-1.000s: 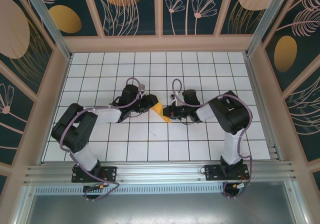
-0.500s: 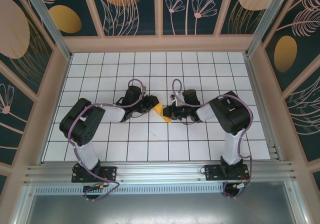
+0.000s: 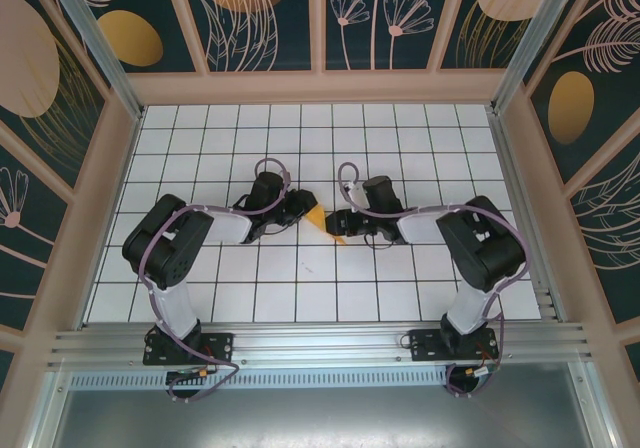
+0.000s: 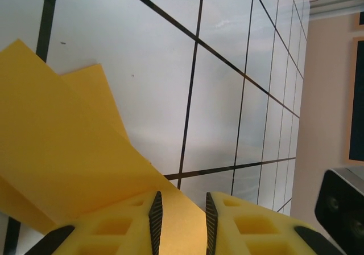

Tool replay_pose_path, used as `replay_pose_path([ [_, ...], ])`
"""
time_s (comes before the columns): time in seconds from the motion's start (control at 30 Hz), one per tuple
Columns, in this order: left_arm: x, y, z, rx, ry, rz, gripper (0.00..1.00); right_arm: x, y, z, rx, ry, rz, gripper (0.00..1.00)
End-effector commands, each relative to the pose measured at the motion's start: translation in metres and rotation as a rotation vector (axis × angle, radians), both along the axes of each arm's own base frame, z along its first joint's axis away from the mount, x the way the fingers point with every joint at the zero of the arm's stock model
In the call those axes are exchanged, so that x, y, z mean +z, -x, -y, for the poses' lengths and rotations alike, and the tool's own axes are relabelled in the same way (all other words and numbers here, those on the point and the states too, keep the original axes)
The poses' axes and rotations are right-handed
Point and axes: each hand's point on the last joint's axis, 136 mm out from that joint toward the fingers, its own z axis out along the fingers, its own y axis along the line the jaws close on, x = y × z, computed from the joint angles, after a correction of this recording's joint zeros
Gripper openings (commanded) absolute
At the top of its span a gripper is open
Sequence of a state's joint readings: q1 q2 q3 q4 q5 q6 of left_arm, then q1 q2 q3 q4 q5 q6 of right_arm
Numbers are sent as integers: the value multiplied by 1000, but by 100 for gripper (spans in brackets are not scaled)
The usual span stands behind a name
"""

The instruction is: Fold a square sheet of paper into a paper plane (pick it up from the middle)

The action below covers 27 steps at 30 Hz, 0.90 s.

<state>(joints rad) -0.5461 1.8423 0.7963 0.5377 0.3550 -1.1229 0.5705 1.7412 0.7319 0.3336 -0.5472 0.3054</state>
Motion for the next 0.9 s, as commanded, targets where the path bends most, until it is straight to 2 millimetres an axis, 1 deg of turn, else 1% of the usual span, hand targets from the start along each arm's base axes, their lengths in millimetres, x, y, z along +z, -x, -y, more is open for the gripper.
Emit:
replay_pose_path([
  [0.0,8,-10,4,16,13,26,30,8,0,0,67,144,241,47],
  [0.13,8,-11,5,10,12,25,30,14,5,-4,132,236,415,48],
  [0.2,9,-12,6,10,12,25,30,11,4,-3,156,280,435,48],
  [0.27,8,-11,6,7,11,23,29,3,2,1,177,339,430,48],
  [0.33,8,-12,6,8,11,22,29,-2,5,2,219,371,428,48],
  [0.47,7,-11,6,5,8,19,29,0,13,0,285,356,464,47],
  [0.6,6,-11,5,6,7,17,29,-3,12,0,303,358,477,42],
  [0.67,7,-10,6,3,8,18,29,-5,9,2,299,360,469,37],
  [0.87,6,-10,6,2,3,15,29,-2,9,2,304,290,429,22],
])
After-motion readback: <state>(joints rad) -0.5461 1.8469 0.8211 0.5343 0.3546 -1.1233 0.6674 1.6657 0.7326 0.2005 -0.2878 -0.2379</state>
